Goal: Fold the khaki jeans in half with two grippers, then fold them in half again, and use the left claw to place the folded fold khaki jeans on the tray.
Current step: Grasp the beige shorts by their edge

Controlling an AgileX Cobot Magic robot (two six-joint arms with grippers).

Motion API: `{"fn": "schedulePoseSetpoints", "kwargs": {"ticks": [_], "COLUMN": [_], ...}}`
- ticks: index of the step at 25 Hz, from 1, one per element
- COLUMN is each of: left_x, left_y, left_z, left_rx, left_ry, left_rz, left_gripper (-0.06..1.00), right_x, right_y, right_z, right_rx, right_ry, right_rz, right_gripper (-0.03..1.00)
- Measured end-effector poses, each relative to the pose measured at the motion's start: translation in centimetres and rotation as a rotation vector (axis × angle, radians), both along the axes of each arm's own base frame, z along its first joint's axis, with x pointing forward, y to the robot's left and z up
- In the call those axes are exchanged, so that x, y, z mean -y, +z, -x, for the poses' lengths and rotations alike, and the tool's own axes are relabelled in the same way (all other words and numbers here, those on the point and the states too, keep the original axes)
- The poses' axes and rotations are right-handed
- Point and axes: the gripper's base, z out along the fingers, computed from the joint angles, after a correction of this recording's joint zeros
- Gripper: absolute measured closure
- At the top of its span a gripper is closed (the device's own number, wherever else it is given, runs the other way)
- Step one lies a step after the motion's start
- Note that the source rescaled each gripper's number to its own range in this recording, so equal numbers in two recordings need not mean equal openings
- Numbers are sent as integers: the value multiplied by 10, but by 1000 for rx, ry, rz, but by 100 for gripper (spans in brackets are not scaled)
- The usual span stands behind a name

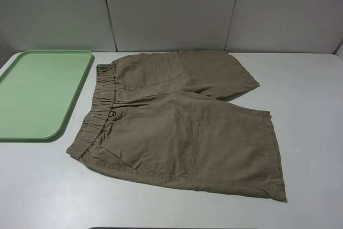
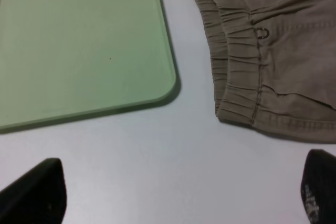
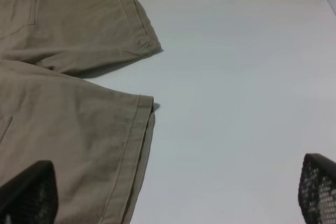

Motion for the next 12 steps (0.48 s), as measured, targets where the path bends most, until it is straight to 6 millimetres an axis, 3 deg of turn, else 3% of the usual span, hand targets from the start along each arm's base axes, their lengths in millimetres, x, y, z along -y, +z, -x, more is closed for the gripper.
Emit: {"fn": "schedulePoseSetpoints", "kwargs": {"ticks": [12], "left_x": [0], "left_y": [0], "left_z": [0], "left_rx": [0], "left_ry": [0], "left_rz": [0], "left_gripper": [8], "right_x": [0], "right_y": [0], "right_z": [0], "right_rx": [0], "right_ry": [0], "right_rz": [0], "right_gripper": [-2]}}
